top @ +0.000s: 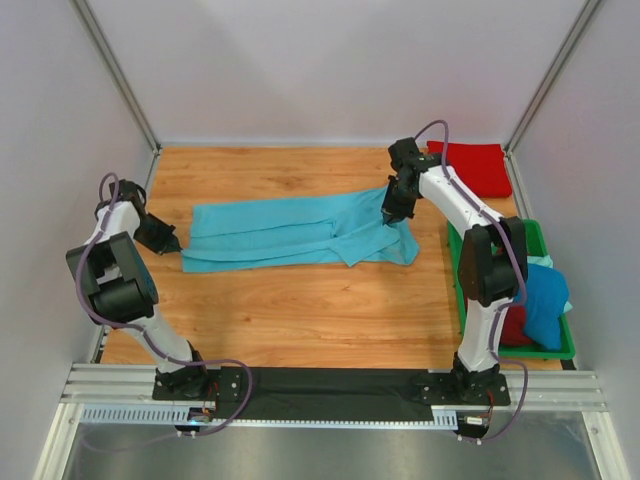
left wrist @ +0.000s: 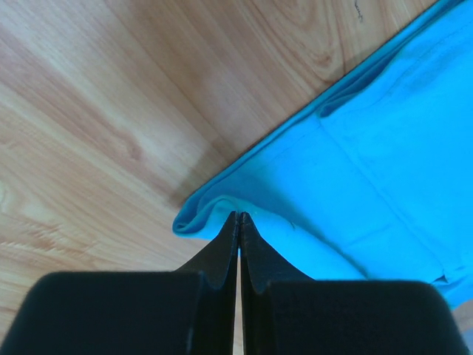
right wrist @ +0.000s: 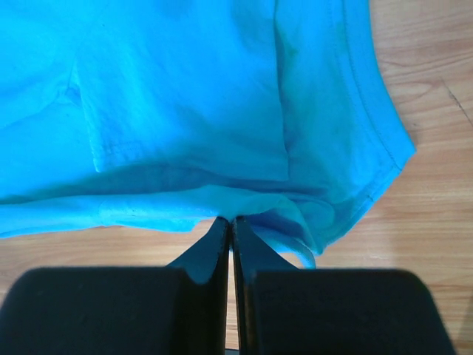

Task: Fold and stack the t-shirts
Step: Fold the tshirt

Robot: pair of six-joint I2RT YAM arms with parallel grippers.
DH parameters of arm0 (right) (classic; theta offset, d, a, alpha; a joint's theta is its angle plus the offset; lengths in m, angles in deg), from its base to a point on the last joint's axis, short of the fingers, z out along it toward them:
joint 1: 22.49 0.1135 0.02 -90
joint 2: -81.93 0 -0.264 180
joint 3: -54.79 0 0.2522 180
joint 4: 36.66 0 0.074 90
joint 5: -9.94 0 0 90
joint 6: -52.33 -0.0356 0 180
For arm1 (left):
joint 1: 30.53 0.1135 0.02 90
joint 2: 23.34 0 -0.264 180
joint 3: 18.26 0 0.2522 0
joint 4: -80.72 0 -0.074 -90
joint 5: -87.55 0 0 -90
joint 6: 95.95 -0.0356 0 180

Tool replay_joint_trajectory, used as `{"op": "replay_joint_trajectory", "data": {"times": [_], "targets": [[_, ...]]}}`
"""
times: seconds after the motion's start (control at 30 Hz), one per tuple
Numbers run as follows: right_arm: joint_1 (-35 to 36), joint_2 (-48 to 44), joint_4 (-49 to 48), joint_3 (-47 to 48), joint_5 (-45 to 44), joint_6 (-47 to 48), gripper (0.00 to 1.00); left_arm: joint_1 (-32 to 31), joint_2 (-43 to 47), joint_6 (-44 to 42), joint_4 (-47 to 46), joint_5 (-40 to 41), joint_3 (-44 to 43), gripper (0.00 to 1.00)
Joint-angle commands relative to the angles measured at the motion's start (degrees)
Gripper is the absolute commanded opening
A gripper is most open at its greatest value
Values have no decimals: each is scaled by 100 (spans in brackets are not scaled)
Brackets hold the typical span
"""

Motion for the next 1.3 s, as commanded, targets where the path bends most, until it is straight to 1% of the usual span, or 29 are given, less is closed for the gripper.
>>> {"op": "replay_joint_trajectory", "data": {"times": [0.0, 0.37, 0.6, 1.07, 1.13, 1.2, 1.27], "targets": [[-86, 193, 154, 410, 215, 80, 0, -48, -74, 175, -77, -85, -288, 0], [-420, 537, 233, 700, 364, 36, 0, -83, -592, 219, 2, -15, -860, 0], [-508, 818, 268, 963, 566, 18, 0, -127, -943, 298, 20, -85, -1202, 0], [-648, 1442, 295, 1526, 611, 53, 5, -303, -1366, 324, 134, -94, -1677, 0], [-727, 1634, 251, 1754, 611, 71, 5, -311, -1445, 281, 213, -76, -1826, 9], [-789, 1775, 251, 1965, 611, 124, 7, -303, -1428, 228, 239, -6, -1949, 12], [-859, 1978, 295, 2351, 724, 264, 18, -303, -1392, 88, 336, 91, -2081, 18]]}}
